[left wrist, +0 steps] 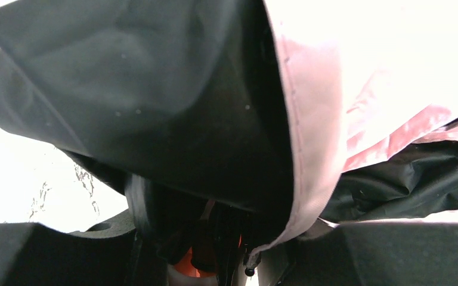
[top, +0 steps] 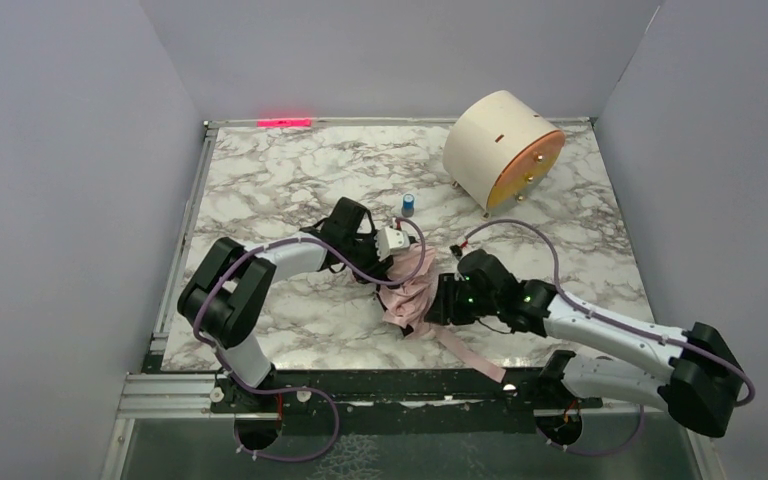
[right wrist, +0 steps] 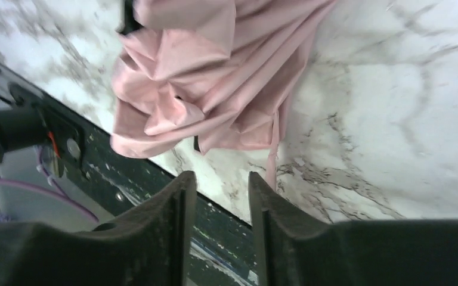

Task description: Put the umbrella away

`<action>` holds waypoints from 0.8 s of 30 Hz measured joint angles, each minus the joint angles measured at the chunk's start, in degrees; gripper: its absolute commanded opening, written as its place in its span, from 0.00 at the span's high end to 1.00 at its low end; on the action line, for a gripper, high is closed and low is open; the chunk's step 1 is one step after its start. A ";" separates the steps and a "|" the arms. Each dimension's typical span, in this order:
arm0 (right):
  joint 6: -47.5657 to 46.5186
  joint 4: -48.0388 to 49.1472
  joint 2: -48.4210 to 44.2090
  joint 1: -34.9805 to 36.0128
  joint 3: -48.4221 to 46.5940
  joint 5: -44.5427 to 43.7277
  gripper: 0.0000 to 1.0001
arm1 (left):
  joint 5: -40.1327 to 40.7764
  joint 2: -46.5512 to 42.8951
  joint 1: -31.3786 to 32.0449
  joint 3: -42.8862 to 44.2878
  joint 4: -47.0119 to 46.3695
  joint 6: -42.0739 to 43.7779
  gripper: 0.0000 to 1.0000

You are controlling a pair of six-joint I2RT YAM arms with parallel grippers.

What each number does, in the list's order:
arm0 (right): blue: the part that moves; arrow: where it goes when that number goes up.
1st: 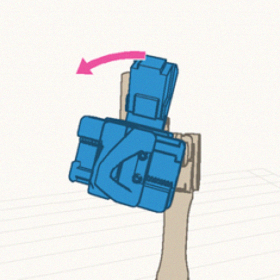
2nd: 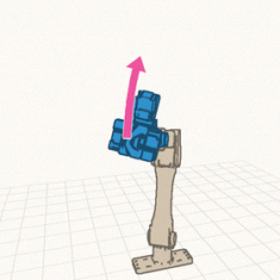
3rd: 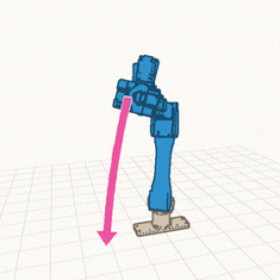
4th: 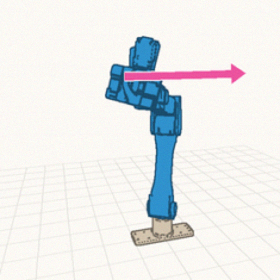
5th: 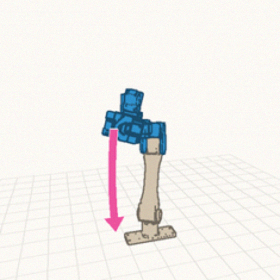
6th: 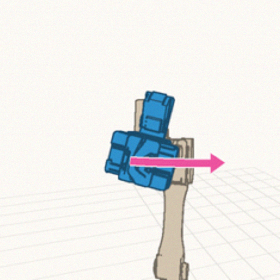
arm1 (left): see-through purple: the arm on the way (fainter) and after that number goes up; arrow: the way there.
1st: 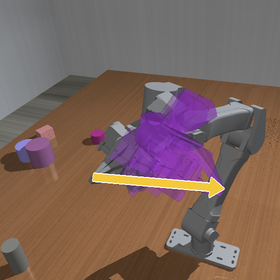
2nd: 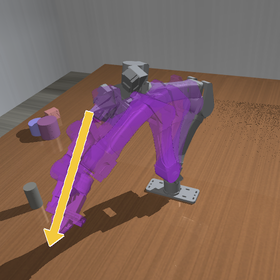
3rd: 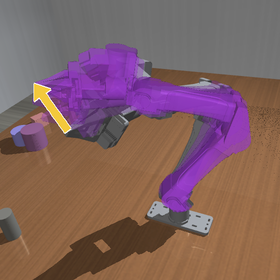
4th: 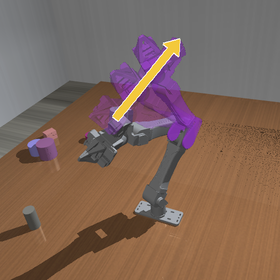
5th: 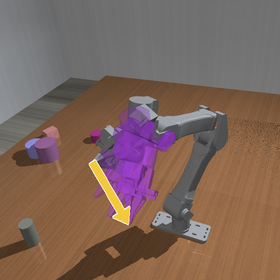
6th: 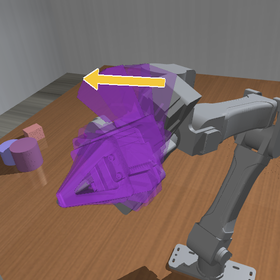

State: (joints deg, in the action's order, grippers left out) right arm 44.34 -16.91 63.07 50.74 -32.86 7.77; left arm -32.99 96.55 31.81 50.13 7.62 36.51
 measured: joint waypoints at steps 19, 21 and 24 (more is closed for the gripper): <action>-4.83 -2.40 2.93 -18.40 -15.61 -7.28 0.44 | 10.40 -4.11 6.19 -6.43 -8.76 10.36 1.00; -5.07 -1.14 5.03 -18.69 -16.94 -4.00 0.45 | 13.09 -4.20 7.52 -7.34 -11.34 10.84 1.00; -5.18 0.72 6.40 -18.69 -17.22 -0.52 0.47 | 16.63 -4.20 9.05 -8.63 -15.06 11.28 1.00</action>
State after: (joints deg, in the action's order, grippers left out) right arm 39.16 -16.19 69.47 32.05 -50.09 7.25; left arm -16.36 92.36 40.86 41.50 -7.44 47.79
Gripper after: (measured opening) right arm 0.548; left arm 0.416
